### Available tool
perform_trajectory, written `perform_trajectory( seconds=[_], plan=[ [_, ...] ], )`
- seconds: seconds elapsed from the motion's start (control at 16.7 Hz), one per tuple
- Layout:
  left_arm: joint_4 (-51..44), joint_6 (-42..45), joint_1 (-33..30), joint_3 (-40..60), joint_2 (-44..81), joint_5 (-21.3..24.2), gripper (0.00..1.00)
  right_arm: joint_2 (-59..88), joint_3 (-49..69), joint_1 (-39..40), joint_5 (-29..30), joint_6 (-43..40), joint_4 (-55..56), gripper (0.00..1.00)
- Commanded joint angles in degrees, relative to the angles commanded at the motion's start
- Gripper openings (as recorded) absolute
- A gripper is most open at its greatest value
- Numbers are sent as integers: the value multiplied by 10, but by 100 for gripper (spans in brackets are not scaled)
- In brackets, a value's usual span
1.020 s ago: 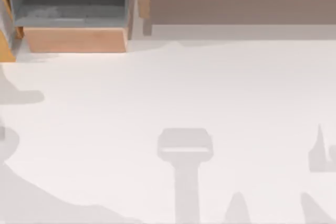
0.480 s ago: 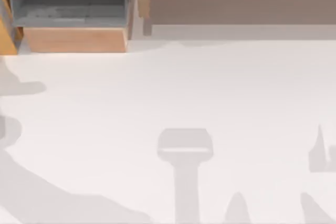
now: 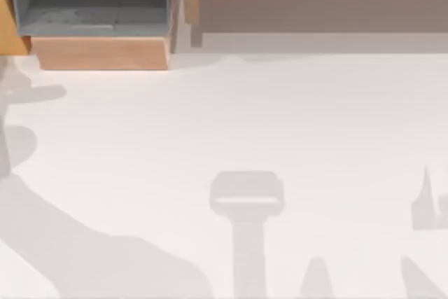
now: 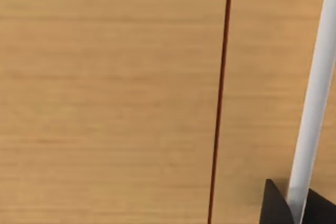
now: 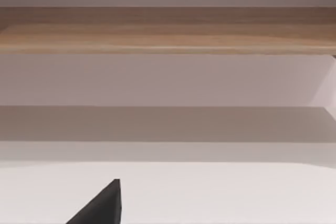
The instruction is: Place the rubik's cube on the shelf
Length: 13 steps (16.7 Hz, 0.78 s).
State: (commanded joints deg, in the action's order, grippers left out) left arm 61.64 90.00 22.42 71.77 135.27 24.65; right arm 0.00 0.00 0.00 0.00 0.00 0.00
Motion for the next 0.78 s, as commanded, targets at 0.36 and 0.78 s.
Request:
perform_trajectory(
  seconds=[0.36,0.78],
  plan=[
    [0,0,0,0,0,0,30,0,0,0,0,0,0,100],
    [0,0,0,0,0,0,83,0,0,0,0,0,0,100]
  ],
)
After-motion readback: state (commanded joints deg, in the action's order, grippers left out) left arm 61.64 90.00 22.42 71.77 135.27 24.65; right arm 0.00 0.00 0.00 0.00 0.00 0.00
